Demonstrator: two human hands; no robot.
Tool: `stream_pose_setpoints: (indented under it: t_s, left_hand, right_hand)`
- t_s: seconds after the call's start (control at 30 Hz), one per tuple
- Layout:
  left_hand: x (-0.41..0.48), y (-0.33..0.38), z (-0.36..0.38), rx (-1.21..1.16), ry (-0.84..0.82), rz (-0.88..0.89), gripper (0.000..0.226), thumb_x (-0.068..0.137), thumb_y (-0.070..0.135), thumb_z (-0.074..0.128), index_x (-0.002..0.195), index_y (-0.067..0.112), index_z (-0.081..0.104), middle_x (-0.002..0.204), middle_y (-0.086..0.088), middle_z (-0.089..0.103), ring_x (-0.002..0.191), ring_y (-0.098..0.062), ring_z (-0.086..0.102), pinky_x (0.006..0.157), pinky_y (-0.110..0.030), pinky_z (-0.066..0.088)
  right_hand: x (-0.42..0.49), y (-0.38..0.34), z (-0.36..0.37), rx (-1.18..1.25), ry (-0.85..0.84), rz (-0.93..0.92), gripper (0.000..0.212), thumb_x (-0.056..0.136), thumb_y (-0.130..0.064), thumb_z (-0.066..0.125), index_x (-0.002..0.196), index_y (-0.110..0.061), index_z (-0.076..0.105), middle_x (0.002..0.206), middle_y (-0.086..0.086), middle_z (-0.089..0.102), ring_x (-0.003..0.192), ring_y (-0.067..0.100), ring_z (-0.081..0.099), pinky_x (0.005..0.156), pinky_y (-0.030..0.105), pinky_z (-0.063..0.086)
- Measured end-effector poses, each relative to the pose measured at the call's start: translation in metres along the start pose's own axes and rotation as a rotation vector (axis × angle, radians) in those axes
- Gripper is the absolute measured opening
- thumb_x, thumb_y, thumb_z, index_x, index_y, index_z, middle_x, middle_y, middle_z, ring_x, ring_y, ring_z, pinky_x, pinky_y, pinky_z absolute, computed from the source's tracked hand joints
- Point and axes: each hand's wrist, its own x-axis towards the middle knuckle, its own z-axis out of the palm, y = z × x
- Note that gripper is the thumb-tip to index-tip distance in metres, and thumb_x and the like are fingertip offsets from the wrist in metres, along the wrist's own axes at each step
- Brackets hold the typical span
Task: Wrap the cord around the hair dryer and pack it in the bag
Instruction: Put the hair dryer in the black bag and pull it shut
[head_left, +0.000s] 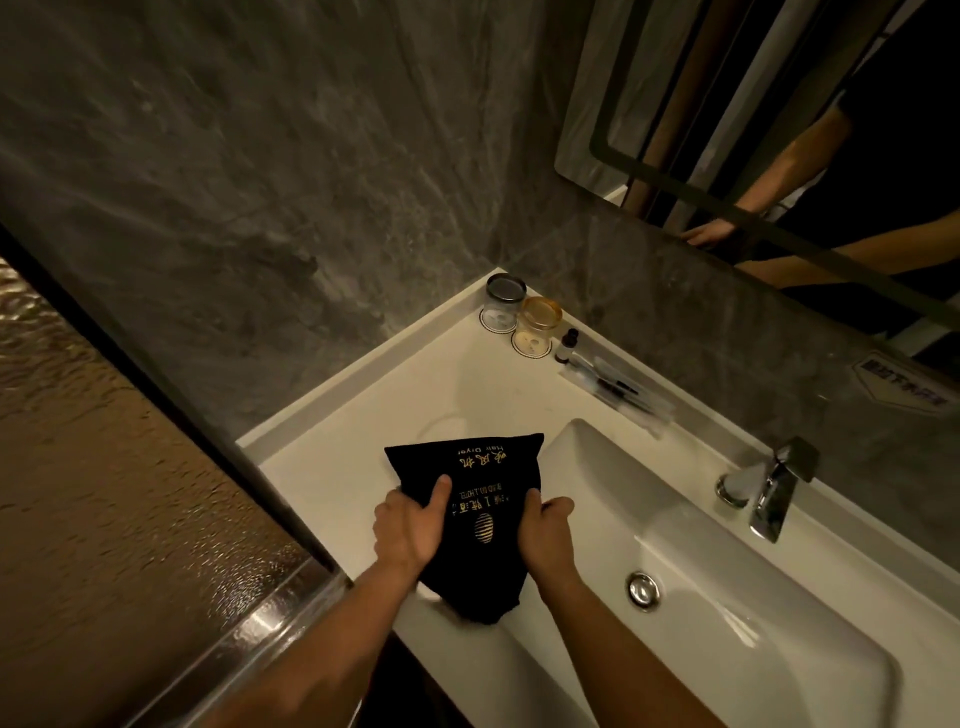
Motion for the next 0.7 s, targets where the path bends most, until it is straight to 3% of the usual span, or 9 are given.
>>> stream_pose_setpoints:
  t_s: [0.07,0.17,0.27,0.37,0.47,0.57,0.7]
  left_hand:
    - [-0.006,0.003,0.010,0.045,0.092,0.004,0.089,0.080,0.076,0.050,0.128,0.001,0.052,0.127,-0.024,0.054,0.118,-0.043,0.053,0.098,-0.048,0.044]
    - [-0.011,0.004,0.017,0.038,0.149,0.038,0.078,0.086,0.068,0.051,0.129,0.003,0.050,0.129,-0.023,0.046,0.116,-0.044,0.053,0.101,-0.051,0.046]
    - [0.001,-0.001,0.017,-0.071,0.137,0.056,0.067,0.091,0.057,0.055,0.131,0.004,0.046,0.128,-0.024,0.048,0.113,-0.046,0.056,0.095,-0.050,0.046]
    - [0.018,-0.006,0.012,-0.166,0.088,0.123,0.054,0.094,0.040,0.059,0.128,0.001,0.045,0.123,-0.024,0.060,0.114,-0.043,0.059,0.093,-0.046,0.048]
    - [0.028,-0.008,0.012,-0.383,-0.086,0.081,0.043,0.098,0.021,0.059,0.132,0.003,0.040,0.123,-0.014,0.062,0.115,-0.033,0.061,0.098,-0.041,0.048]
    - [0.038,-0.015,0.015,-0.404,-0.156,0.123,0.038,0.098,0.012,0.057,0.133,0.005,0.047,0.125,-0.012,0.064,0.116,-0.030,0.063,0.098,-0.041,0.050]
    - [0.041,-0.015,0.014,-0.398,-0.249,0.184,0.036,0.100,0.011,0.053,0.136,0.008,0.046,0.123,-0.008,0.062,0.116,-0.026,0.059,0.102,-0.042,0.047]
  right_hand:
    - [0.005,0.002,0.008,0.078,0.017,0.067,0.045,0.103,-0.052,0.036,0.113,-0.008,0.035,0.109,0.012,0.060,0.090,0.019,0.061,0.084,0.039,0.049]
    - [0.014,0.006,0.016,0.221,0.005,0.205,0.074,0.095,-0.067,0.033,0.139,-0.007,0.028,0.132,0.013,0.054,0.112,0.028,0.058,0.106,0.047,0.046]
    - [0.014,0.001,0.019,0.299,-0.071,0.231,0.087,0.093,-0.074,0.032,0.153,-0.010,0.024,0.142,0.012,0.047,0.125,0.031,0.054,0.104,0.044,0.046]
    - [0.018,0.001,0.026,0.221,-0.069,0.134,0.086,0.091,-0.077,0.034,0.136,-0.004,0.047,0.127,0.011,0.062,0.109,0.025,0.064,0.085,0.035,0.052]
    - [0.017,0.003,0.033,0.177,-0.039,0.078,0.075,0.097,-0.068,0.035,0.118,-0.003,0.064,0.107,0.010,0.072,0.090,0.020,0.069,0.072,0.029,0.054]
    - [0.016,0.005,0.036,0.194,-0.018,0.033,0.061,0.102,-0.058,0.037,0.106,-0.007,0.070,0.101,0.010,0.076,0.095,0.023,0.072,0.075,0.029,0.056]
    - [0.015,0.017,0.030,0.262,0.109,0.004,0.055,0.102,-0.056,0.040,0.110,-0.009,0.068,0.106,0.009,0.075,0.101,0.024,0.071,0.086,0.038,0.056]
